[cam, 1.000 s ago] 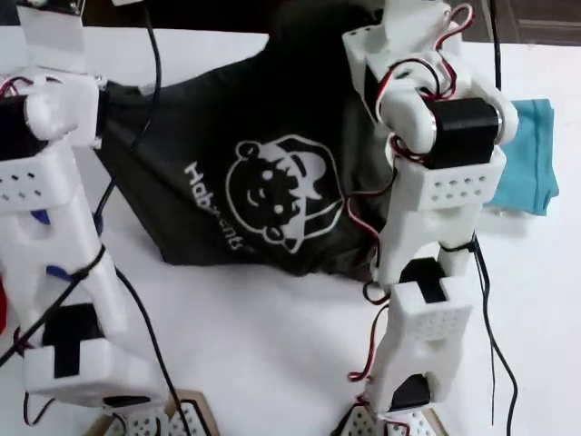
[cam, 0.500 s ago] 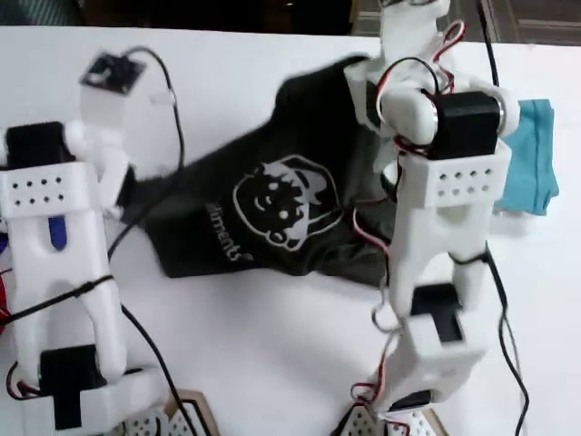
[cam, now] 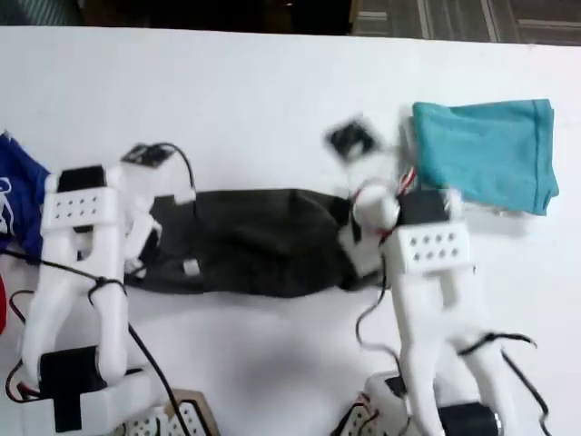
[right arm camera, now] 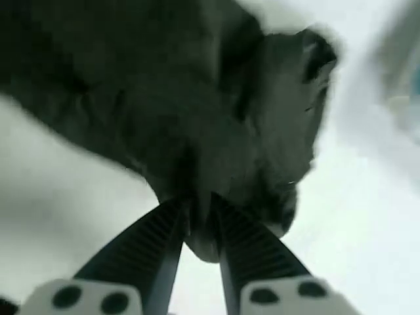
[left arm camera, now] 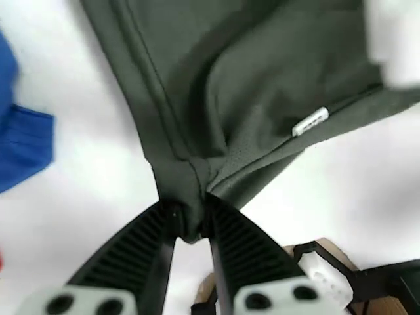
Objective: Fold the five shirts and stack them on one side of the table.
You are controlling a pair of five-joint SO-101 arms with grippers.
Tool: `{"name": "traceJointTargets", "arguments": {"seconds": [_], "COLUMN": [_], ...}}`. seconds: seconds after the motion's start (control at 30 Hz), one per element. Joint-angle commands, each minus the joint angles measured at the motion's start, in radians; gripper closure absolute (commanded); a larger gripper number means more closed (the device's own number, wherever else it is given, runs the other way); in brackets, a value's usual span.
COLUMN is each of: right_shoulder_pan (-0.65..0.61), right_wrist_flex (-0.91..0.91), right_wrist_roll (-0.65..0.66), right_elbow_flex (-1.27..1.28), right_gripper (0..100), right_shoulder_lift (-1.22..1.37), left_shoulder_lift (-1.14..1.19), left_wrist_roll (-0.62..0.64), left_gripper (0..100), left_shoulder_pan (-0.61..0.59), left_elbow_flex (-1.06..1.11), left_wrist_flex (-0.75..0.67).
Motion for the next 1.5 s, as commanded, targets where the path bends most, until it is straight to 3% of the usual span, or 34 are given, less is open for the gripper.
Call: {"name": "traceJointTargets", "arguments": {"seconds": [0.0, 0.3, 0.47, 0.67, 0.8, 0.97, 1.2, 1.47], "right_shoulder_pan": [-0.012, -0.005, -0.002, 0.022, 0.056, 0.122, 0.076, 0.019], "right_wrist_flex": [-0.025, 0.143, 0.243, 0.145, -0.076, -0.297, -0.154, -0.148], "right_wrist_roll": [0.157, 0.327, 0.301, 0.183, 0.081, 0.066, -0.006, -0.015], "right_elbow_flex": [0.215, 0.218, 0.057, -0.089, 0.002, 0.018, -0.221, -0.358], "right_gripper": [97.8, 96.0, 85.6, 85.0, 84.7, 81.0, 67.7, 66.8], "right_shoulder_lift": [-0.134, -0.34, -0.426, -0.429, -0.294, 0.047, 0.452, 0.727], "left_shoulder_lift": [-0.043, -0.043, -0.043, -0.043, -0.043, -0.043, -0.043, -0.043], "left_wrist_roll": [-0.011, -0.011, -0.011, -0.011, -0.011, -0.011, -0.011, -0.011], "left_gripper": [98, 98, 98, 98, 98, 98, 98, 98], "left_shoulder_pan": [0.011, 0.009, 0.006, 0.006, 0.006, 0.005, 0.005, 0.005], "left_elbow_flex": [0.059, 0.148, 0.147, 0.143, 0.142, 0.148, 0.148, 0.148], "left_wrist_flex": [-0.051, -0.121, -0.121, -0.121, -0.121, -0.12, -0.121, -0.121]}}
